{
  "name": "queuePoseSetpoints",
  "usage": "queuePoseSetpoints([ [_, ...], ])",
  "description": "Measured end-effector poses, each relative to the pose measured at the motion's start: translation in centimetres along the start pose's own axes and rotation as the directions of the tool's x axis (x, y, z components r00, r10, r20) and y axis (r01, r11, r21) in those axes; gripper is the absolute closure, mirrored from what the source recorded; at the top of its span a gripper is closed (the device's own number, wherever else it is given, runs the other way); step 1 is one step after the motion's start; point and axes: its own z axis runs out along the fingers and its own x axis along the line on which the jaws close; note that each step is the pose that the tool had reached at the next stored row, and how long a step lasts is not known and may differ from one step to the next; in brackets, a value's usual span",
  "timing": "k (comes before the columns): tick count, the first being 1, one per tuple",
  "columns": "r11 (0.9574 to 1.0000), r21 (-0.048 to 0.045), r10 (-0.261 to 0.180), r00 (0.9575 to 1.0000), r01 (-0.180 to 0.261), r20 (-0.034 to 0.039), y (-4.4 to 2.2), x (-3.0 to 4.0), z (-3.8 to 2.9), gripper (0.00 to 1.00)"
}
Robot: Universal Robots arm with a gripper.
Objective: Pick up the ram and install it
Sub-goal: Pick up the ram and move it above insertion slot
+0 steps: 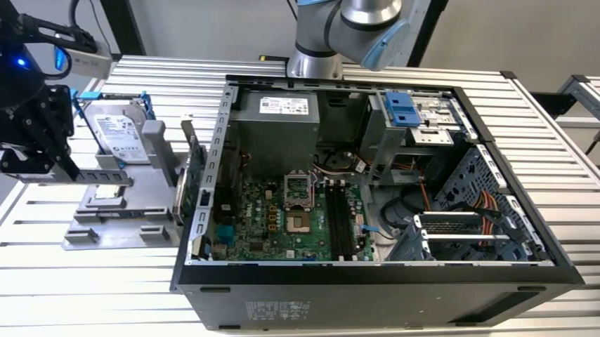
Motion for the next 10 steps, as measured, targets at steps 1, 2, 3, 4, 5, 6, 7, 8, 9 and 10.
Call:
queuePoseSetpoints([
  [1, 1.0, -0.0001, 0.0, 1.0, 0.0, -0.0001, 0.0, 0.0, -0.02, 1.0],
  [2, 1.0, -0.0002, 0.0, 1.0, 0.0, -0.0002, 0.0, 0.0, -0.06, 1.0],
  [3, 1.0, -0.0002, 0.0, 1.0, 0.0, -0.0005, 0.0, 0.0, -0.1, 1.0],
  [4, 1.0, -0.0001, 0.0, 1.0, 0.0, -0.0005, 0.0, 0.0, -0.13, 1.0],
  [5, 1.0, -0.0001, 0.0, 1.0, 0.0, -0.0005, 0.0, 0.0, -0.15, 1.0],
  [6, 1.0, -0.0001, 0.0, 1.0, 0.0, -0.0007, 0.0, 0.0, -0.19, 1.0],
  [7, 1.0, -0.0002, 0.0, 1.0, 0.0, -0.001, 0.0, 0.0, -0.26, 1.0],
  [8, 1.0, -0.0001, 0.0, 1.0, 0.0, -0.0013, -0.01, 0.0, -0.32, 1.0],
  [9, 1.0, -0.0001, 0.0, 1.0, 0.0, -0.0015, -0.01, 0.0, -0.4, 1.0],
  [10, 1.0, 0.0, 0.0, 1.0, 0.0, -0.0018, -0.01, 0.0, -0.48, 1.0],
])
